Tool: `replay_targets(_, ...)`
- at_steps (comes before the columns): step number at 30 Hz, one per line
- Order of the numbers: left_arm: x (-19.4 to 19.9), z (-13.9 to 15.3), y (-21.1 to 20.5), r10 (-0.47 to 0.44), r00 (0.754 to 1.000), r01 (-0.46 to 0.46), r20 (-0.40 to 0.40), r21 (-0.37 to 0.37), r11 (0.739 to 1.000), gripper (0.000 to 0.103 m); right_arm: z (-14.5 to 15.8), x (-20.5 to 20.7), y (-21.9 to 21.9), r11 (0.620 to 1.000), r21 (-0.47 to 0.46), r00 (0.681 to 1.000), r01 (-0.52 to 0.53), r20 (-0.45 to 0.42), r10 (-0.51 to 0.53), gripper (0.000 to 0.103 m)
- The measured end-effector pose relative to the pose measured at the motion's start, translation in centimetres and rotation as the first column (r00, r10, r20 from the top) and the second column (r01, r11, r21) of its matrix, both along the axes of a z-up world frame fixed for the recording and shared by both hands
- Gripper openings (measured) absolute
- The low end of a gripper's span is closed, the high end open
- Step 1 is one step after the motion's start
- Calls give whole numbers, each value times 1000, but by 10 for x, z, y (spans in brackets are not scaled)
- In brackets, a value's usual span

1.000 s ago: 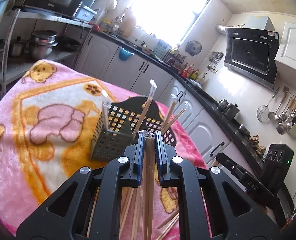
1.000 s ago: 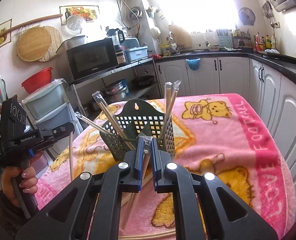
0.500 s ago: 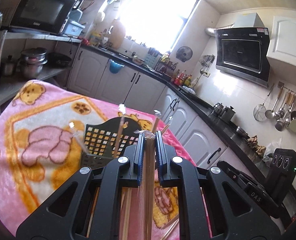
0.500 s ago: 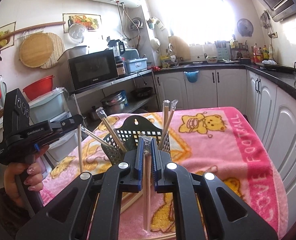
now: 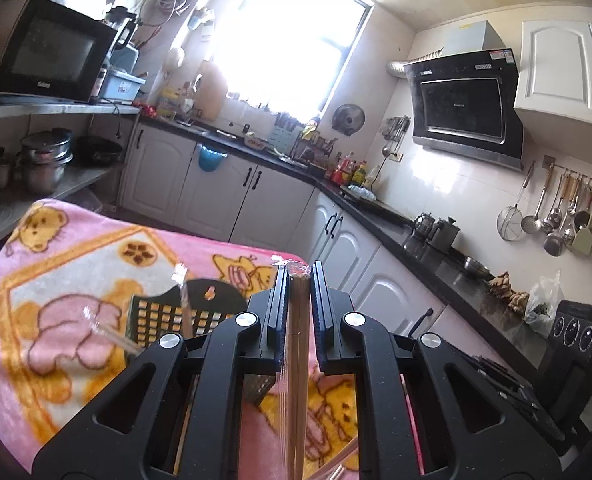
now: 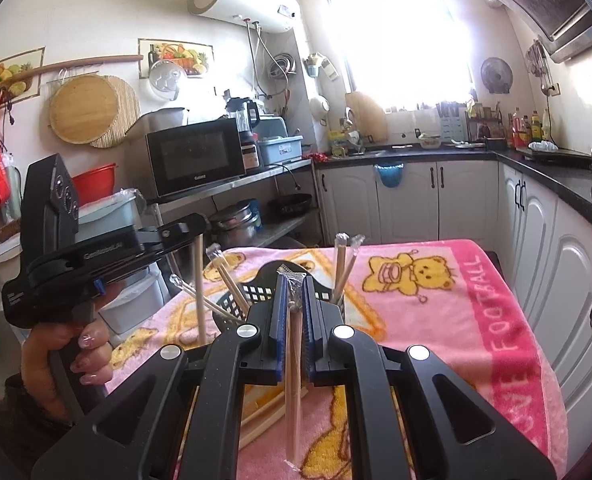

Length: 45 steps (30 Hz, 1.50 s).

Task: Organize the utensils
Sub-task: 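Lift both held chopsticks upright and carry them over the green caddy, then lower both held chopsticks down into the caddy slots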

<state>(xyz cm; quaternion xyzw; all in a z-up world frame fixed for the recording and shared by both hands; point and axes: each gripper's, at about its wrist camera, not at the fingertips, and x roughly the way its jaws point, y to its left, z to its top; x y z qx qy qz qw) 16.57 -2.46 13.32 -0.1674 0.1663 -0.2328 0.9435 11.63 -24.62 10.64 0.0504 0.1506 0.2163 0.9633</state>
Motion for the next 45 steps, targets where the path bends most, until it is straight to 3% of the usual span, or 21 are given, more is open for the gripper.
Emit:
replay_targets(12, 15, 27, -3, 21, 998, -21, 62, -3, 1000, 7, 22, 5, 7, 1000, -3, 998, -21, 66, 21, 8)
replay_targets(26, 35, 51, 10, 106, 985, -103, 134, -31, 994, 7, 58, 24, 16, 1000, -11, 985, -12, 173, 14, 8)
replay_targets(35, 46, 60, 19, 195, 961, -185, 196, -64, 981, 7, 80, 41, 26, 1000, -24, 970, 1, 244, 5, 8)
replay_targets(45, 62, 51, 8, 272, 935, -275, 227, -17, 961, 7, 92, 67, 31, 1000, -19, 964, 25, 265, -19, 8)
